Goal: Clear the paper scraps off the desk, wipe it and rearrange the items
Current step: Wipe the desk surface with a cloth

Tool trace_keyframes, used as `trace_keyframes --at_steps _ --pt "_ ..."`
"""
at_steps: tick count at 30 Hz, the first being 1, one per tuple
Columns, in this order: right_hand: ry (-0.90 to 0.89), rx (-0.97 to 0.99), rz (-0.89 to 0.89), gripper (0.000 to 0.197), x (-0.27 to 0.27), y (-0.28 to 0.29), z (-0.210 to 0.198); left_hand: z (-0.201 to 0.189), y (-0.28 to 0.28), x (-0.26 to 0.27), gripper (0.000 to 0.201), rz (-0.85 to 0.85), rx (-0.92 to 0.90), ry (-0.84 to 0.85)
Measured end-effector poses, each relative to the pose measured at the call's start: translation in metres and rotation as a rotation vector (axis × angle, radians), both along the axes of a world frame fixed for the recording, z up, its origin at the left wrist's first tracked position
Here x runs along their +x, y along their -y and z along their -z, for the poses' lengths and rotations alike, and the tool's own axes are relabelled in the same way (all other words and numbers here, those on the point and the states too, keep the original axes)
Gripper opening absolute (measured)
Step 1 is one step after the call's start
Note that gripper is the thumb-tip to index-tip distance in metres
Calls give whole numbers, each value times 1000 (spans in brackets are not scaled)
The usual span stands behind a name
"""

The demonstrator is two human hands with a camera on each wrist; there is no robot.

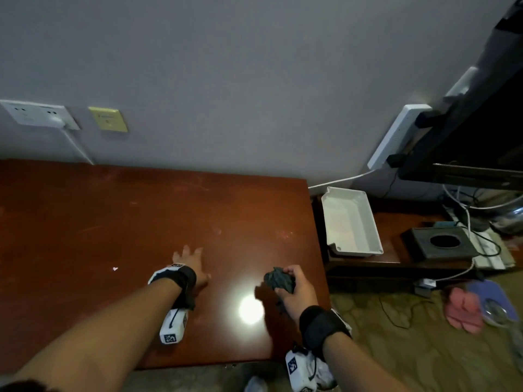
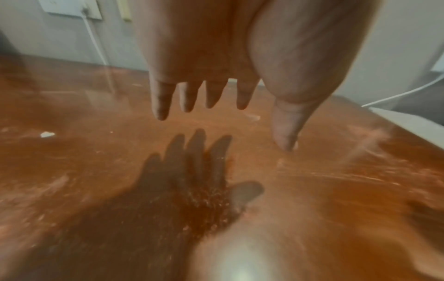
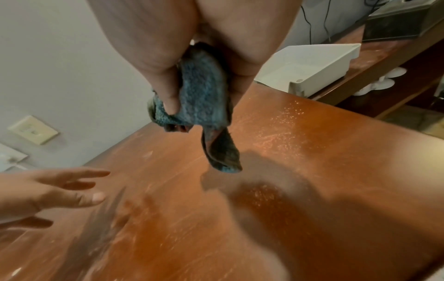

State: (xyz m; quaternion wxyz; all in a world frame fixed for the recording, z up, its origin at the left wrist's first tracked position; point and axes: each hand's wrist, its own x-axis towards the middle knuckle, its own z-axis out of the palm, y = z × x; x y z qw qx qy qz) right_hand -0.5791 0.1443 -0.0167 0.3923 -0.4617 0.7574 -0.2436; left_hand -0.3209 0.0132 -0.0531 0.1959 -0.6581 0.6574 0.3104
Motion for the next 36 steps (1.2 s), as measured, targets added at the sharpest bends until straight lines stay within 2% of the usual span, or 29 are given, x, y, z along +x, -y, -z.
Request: trace_keyframes --at_steps 3,7,10,18,27,31,36 --pt "-16 20 -15 37 -10 23 14 24 26 4 120 -46 81 116" --pt "-69 1 -44 40 -28 62 32 41 57 -2 144 -94 179 148" --pt "-108 -18 -33 41 -45 89 41 46 58 -13 155 -120 225 182" --pt "-245 8 -148 38 -85 150 61 37 65 -18 158 -178 328 152" --pt "-457 -7 -96 43 -115 204 73 46 69 -17 155 -209 365 144" --pt "-483 74 -371 41 -95 195 80 53 71 -15 155 -213 383 164" --pt "-361 43 -760 39 -30 141 84 54 71 -15 155 -202 390 177"
